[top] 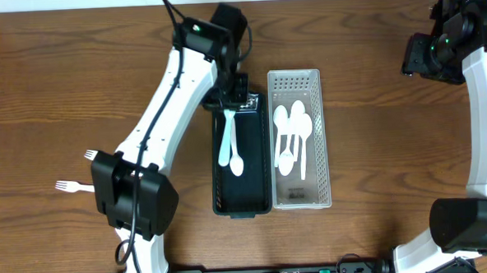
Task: Pack container
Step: 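Carry the fork right and release it into the black tray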
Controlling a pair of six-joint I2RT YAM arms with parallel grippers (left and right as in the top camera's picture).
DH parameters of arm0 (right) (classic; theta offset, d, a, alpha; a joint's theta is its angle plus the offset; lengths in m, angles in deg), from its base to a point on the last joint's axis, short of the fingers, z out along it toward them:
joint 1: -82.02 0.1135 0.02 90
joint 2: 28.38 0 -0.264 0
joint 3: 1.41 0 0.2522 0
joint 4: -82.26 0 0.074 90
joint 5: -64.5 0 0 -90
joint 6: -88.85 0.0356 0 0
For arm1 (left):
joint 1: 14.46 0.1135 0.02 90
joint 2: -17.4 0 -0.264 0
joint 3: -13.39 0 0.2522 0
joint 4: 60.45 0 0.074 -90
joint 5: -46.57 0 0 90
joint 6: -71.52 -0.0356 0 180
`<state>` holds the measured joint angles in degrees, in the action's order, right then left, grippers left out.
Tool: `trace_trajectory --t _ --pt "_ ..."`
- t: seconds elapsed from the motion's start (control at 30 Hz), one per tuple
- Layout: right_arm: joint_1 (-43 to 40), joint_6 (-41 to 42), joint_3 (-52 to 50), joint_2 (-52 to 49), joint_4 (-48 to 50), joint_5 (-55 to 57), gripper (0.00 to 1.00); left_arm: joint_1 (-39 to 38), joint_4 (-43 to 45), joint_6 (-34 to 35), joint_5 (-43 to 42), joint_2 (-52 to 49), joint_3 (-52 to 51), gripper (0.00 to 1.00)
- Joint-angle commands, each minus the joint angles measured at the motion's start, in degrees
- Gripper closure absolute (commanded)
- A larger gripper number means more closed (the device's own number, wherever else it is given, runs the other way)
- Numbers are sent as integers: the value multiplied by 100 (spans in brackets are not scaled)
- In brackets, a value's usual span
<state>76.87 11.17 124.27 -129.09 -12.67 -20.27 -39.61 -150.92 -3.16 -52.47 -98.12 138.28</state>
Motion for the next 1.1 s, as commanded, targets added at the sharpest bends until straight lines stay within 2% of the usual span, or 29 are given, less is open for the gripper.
trace_trajectory --t 0.0,0.33,0.63,0.73,0.83,0.87,0.93,1.0,1.07 --pt "-20 -173 0 28 2 101 41 -33 227 146 92 -79 -544 94" --pt "-20 -181 0 28 20 101 40 -142 673 131 92 -79 -1451 94" --pt "-20 -236 0 28 63 98 41 -509 1161 153 94 -81 -1633 93" --pt "-20 -302 0 28 59 101 41 -560 1259 151 96 -79 -1633 78" --pt "-20 -367 0 28 59 98 40 -529 1351 149 98 -81 -1633 77" --pt "-20 -382 0 28 59 98 40 -498 1394 146 98 -81 -1631 73" --pt "-20 -387 0 28 59 98 41 -439 1453 144 98 -79 -1631 60" --pt "-20 -426 0 28 61 98 40 -380 1495 127 101 -79 -1631 42" --pt "-20 -439 0 28 61 101 40 -334 1534 35 105 -79 -1631 37"
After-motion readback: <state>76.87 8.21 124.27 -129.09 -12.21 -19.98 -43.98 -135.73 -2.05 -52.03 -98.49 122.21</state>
